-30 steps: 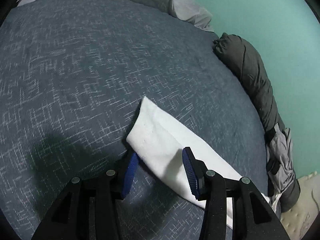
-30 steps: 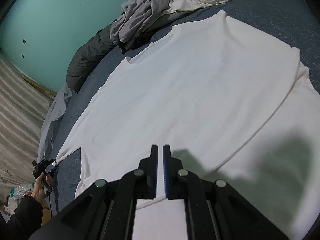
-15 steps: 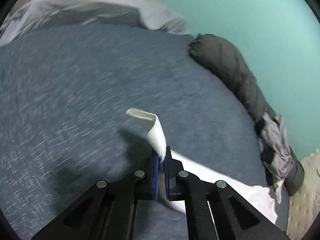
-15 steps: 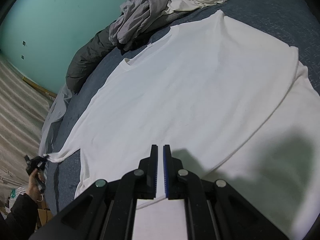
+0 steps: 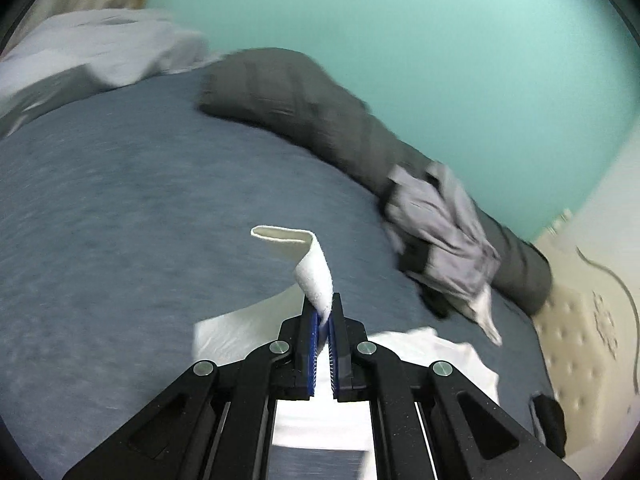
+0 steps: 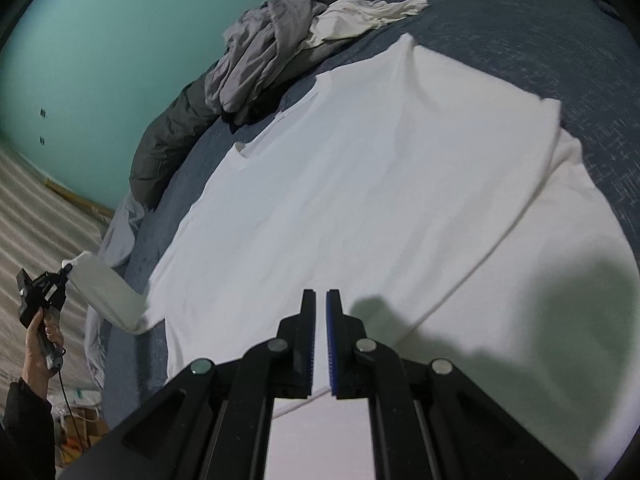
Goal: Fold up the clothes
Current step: 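Lift the sleeve and shirt side with the left gripper across the body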
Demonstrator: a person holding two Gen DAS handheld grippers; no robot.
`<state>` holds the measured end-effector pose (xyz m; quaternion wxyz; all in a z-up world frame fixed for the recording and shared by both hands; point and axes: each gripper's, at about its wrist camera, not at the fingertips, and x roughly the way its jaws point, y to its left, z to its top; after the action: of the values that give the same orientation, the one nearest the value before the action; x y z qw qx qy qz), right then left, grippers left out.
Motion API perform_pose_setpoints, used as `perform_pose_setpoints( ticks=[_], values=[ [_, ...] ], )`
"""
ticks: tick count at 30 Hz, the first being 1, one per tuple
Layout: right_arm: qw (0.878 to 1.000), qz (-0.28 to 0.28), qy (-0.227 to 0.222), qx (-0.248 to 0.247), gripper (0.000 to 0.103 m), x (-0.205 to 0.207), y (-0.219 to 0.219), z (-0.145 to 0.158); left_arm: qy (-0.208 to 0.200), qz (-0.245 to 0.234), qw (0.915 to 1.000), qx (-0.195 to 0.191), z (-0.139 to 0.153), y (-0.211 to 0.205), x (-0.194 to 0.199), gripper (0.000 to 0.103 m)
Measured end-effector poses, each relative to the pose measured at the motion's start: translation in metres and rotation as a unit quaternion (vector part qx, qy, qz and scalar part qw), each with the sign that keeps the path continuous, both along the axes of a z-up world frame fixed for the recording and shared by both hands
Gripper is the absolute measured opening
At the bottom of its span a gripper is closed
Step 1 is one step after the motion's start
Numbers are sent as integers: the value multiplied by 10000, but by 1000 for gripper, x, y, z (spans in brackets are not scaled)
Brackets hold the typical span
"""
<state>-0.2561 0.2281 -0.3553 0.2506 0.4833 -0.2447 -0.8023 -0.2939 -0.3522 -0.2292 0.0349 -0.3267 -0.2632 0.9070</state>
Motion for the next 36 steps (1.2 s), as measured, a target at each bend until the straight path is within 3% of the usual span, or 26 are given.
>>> perform_pose_setpoints(
  ticks=[9, 14, 17, 23, 27, 34, 36],
  values=[
    [9993, -170, 195, -280, 4, -5, 34, 18, 176, -1103, 9936, -193, 43, 154, -43, 4],
    [9987, -197, 263, -381, 4, -7, 49, 27, 265, -1859, 9818, -293, 60, 246, -35, 4],
    [9982, -254, 223, -495, 4, -9, 59, 29, 234, -2400, 9700, -316, 56, 302, -23, 4],
    [9971, -408, 204, -606, 4, -14, 80, 33, -88, -3630, 9295, -641, 1, 411, 30, 4],
    [9968, -443, 101, -659, 4, -15, 90, 30, -507, -4062, 9070, -988, -63, 454, 66, 4],
    [9980, -208, -60, -601, 5, -17, 81, 22, -1029, -4081, 9004, -1103, -133, 467, 93, 6],
    [9983, -94, -100, -562, 12, -17, 75, 20, -1085, -4047, 9005, -1165, -142, 463, 98, 24]
  ],
)
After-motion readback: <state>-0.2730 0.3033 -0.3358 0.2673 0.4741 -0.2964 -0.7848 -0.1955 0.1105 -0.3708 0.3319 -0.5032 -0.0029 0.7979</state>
